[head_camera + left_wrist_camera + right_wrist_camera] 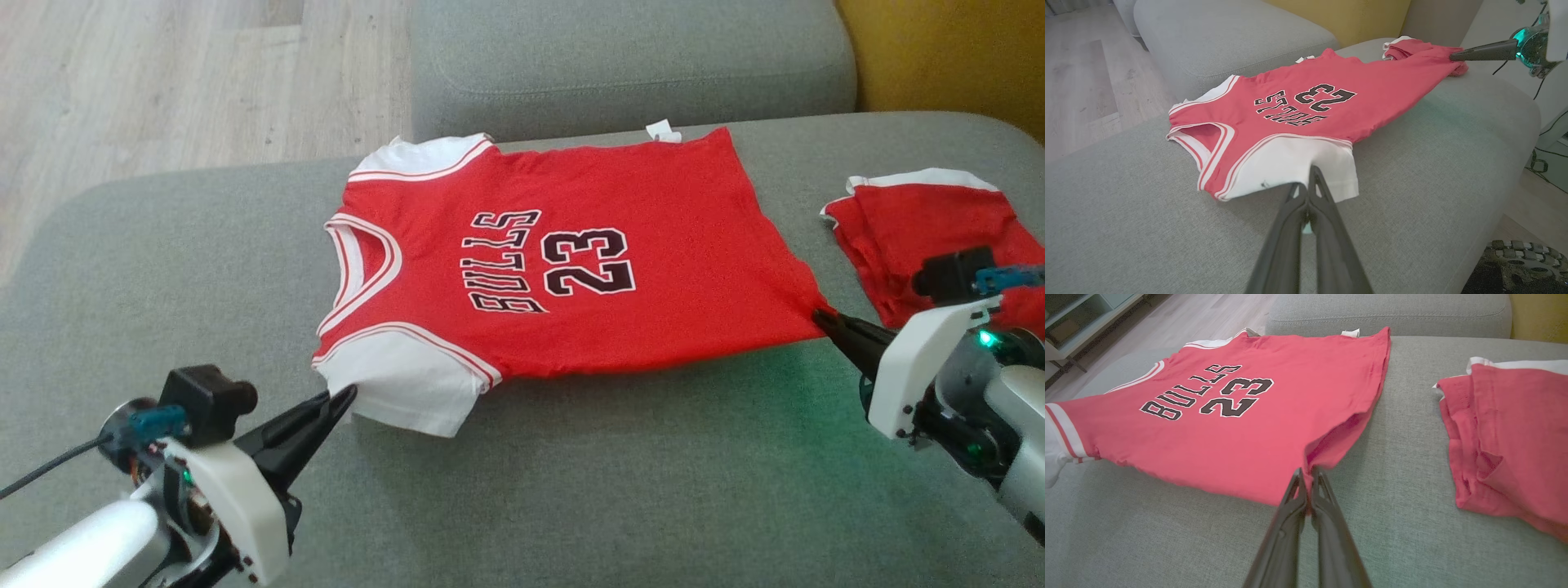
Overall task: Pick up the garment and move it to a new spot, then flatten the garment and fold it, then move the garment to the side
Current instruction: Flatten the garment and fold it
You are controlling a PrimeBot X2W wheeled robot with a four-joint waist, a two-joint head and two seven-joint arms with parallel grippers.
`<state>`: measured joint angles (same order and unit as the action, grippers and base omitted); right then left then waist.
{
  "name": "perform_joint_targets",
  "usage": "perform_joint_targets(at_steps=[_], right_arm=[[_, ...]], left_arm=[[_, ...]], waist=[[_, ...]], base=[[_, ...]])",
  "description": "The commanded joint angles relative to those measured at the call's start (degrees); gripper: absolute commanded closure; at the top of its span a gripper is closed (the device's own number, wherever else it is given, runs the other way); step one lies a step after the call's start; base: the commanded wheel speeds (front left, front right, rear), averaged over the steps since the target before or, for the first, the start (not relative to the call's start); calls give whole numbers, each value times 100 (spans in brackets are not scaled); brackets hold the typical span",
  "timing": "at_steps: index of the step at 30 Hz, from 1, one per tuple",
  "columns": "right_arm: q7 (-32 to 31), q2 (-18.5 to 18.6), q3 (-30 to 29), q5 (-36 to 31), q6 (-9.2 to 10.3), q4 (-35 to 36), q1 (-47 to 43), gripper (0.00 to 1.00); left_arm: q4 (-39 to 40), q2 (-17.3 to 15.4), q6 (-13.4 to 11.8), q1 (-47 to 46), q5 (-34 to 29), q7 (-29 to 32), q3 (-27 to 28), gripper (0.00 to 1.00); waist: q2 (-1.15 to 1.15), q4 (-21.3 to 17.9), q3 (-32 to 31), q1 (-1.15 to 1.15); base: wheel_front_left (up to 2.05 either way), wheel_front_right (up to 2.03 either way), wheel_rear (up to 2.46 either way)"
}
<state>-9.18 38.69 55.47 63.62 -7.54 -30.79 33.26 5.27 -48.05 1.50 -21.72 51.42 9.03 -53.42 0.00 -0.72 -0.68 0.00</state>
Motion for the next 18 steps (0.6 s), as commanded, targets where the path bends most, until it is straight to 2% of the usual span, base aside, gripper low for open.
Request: perform_joint_targets(at_steps=[1, 12, 18], right_arm=[[42, 204, -83, 42, 5, 162, 40, 100], [144, -89, -353, -35, 5, 58, 463, 100], [72, -365, -452, -130, 5, -268, 855, 100]], left_arm=[[128, -248, -59, -238, -22, -18, 353, 100], [-429, 38, -147, -784, -55, 57, 526, 100], [-987, 174, 25, -1437, -236, 275, 549, 100]], waist=[[0, -25, 61, 0], [0, -118, 542, 0], [0, -155, 911, 0]], base=[[0, 0, 0], [0, 0, 0], [0, 0, 0]])
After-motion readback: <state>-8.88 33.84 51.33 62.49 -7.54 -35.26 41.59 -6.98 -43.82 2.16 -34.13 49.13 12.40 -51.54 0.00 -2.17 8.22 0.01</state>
